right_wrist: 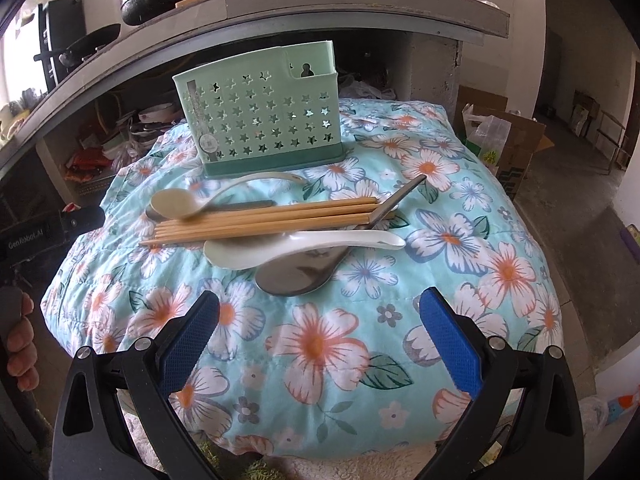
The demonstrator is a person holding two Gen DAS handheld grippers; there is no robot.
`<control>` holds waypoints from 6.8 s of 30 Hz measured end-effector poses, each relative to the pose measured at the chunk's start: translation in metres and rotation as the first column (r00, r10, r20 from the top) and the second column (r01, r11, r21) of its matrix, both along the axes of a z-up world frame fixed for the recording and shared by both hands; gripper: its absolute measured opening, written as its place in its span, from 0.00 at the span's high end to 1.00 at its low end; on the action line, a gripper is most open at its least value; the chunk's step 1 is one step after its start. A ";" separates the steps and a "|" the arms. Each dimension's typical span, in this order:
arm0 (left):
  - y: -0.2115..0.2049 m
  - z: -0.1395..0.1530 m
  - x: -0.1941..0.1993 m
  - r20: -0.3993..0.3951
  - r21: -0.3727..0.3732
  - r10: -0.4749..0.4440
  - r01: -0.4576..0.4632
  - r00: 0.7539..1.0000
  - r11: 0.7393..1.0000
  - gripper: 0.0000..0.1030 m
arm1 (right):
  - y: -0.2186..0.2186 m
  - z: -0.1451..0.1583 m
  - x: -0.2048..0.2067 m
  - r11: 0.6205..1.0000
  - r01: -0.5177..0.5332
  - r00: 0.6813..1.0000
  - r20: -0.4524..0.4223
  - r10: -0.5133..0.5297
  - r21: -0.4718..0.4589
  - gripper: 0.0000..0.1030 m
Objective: Organize utensils
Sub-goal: 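Close the left gripper on the cream ladle's handle, then lift the ladle with the left gripper toward the green holder while the right gripper grasps a metal spoon, then lower the ladle into the holder and open the left gripper while the right gripper carries the spoon, then lower the metal spoon into the holder and open the right gripper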
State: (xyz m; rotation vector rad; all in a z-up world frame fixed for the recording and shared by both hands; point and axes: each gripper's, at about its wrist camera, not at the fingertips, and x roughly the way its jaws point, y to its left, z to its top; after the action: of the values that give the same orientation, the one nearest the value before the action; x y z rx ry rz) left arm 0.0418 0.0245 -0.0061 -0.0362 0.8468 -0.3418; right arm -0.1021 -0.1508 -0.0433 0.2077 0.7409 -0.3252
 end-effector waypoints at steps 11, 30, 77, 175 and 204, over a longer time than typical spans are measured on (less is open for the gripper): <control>-0.007 -0.006 0.021 -0.046 -0.056 -0.006 0.003 0.999 0.998 0.08 | 0.004 -0.012 0.008 0.995 -0.091 0.996 0.009 0.091 0.029 0.05; -0.036 -0.029 0.072 -0.192 -0.165 -0.106 0.074 0.976 0.983 0.56 | 0.017 -0.019 0.026 0.941 -0.335 0.940 0.084 0.331 0.048 0.05; 0.152 -0.015 0.060 -0.103 -0.471 0.318 -0.327 0.943 0.819 0.98 | 0.163 -0.023 0.163 0.745 -0.489 0.867 -0.161 0.471 -0.453 0.66; -0.004 0.016 0.046 0.112 -0.242 -0.086 0.111 0.990 0.964 0.17 | -0.101 0.177 0.165 0.933 -0.349 0.812 0.527 0.252 0.092 0.97; -0.022 -0.012 0.016 0.056 -0.174 -0.185 0.192 0.981 0.966 0.11 | -0.128 0.142 0.118 0.967 -0.227 0.865 0.479 0.147 0.114 0.61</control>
State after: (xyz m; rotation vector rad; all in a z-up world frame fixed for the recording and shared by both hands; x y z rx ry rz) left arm 0.0580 0.0029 -0.0178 -0.1162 0.7807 -0.5953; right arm 0.0163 -0.2785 0.0987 0.3559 0.3009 -0.0175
